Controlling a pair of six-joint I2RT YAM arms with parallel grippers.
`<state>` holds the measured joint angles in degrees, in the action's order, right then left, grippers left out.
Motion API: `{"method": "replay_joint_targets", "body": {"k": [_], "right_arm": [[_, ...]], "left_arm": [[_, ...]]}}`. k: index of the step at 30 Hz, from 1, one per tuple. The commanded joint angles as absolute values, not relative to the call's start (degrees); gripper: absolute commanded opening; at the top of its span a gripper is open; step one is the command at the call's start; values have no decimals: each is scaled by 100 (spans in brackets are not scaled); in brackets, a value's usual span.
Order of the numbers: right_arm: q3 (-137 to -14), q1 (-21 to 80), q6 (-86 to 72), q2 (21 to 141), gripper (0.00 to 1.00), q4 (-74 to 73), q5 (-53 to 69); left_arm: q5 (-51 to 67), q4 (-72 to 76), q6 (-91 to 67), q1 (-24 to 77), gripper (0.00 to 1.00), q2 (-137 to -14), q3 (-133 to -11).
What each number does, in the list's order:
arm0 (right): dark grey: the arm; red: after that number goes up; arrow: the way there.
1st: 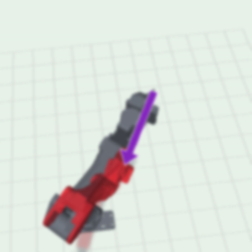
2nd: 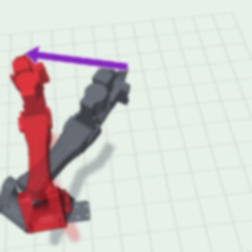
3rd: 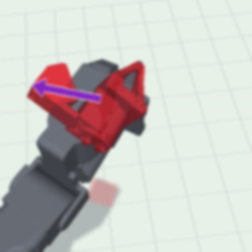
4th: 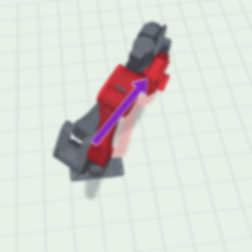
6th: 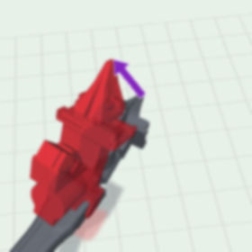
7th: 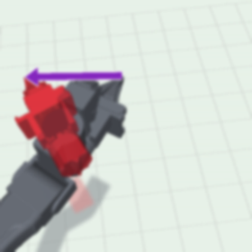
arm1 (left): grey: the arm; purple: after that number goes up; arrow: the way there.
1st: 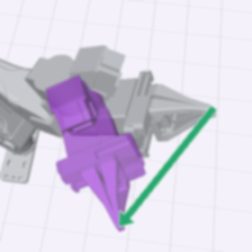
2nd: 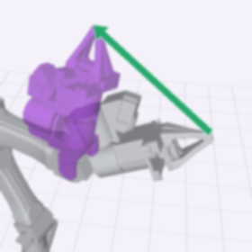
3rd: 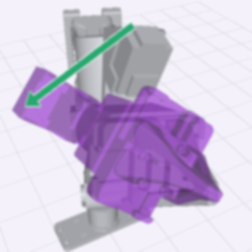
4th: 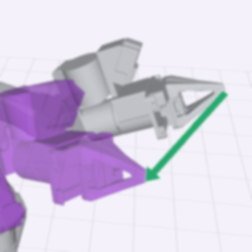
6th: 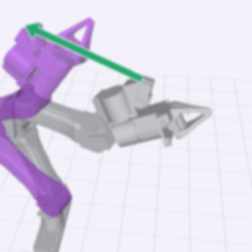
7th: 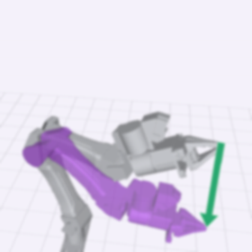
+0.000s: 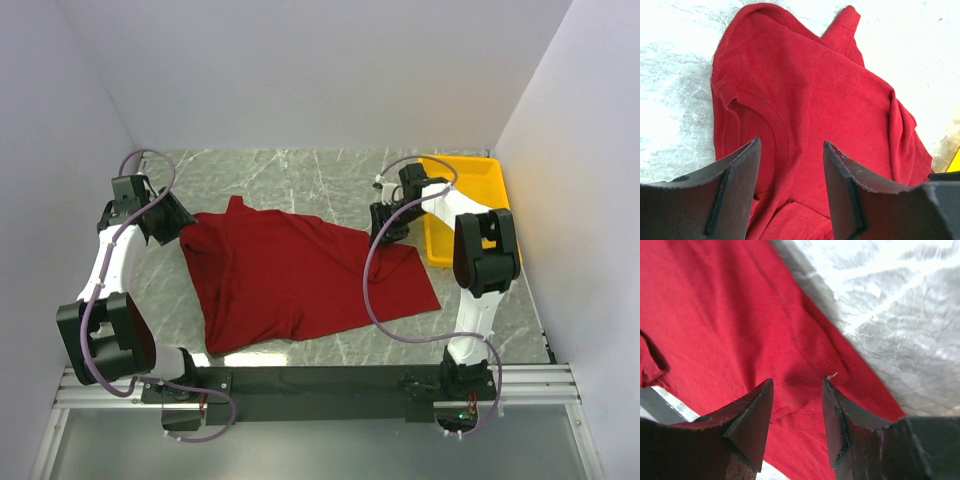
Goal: Fold and stack the t-shirts
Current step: Flatten the tshirt out
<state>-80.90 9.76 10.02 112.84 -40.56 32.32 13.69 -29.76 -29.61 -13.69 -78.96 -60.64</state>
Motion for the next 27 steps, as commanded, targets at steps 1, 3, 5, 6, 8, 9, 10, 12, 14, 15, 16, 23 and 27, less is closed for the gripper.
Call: {"method": "replay_joint_targets", "body": {"k": [1, 3, 5, 6, 8, 9, 10, 12, 14, 15, 16, 23, 27], "right_arm": [[-8174, 993, 369, 11145, 51, -4052, 3033], [-8086, 976, 264, 11136, 52, -4017, 2945], [-8016, 976, 194, 11109, 53, -3982, 2901], [-8007, 958, 150, 11109, 53, -3990, 2866], [-7963, 923, 53, 11083, 53, -3981, 2856], [-7954, 914, 35, 11083, 53, -3990, 2839], [-7928, 888, 9, 11074, 53, -3990, 2830], [-7893, 861, 9, 11057, 53, -3982, 2795], [-7849, 809, 9, 11048, 53, -3955, 2838], [-7840, 782, 0, 11057, 53, -3964, 2865], [-7849, 782, -148, 11083, 53, -3964, 2909], [-7840, 756, -351, 11144, 53, -3815, 3234], [-7936, 738, -483, 11337, 52, -3806, 3401]], "left_arm": [[1459, -2804, -2962, -1406, 58, -7655, -5994], [1468, -2777, -2971, -1406, 58, -7629, -5959], [1476, -2751, -2979, -1406, 58, -7629, -5924], [1485, -2751, -2979, -1406, 58, -7620, -5915], [1494, -2742, -2988, -1406, 58, -7611, -5889], [1485, -2742, -2988, -1406, 58, -7594, -5880], [1477, -2742, -2980, -1415, 58, -7585, -5871], [1485, -2733, -2979, -1415, 58, -7576, -5862], [1494, -2733, -2979, -1406, 59, -7585, -5845], [1503, -2725, -2988, -1415, 58, -7576, -5836], [1503, -2707, -2988, -1415, 58, -7567, -5827], [1512, -2733, -2988, -1415, 58, -7550, -5862], [1529, -2733, -3023, -1415, 59, -7541, -5854]]}}
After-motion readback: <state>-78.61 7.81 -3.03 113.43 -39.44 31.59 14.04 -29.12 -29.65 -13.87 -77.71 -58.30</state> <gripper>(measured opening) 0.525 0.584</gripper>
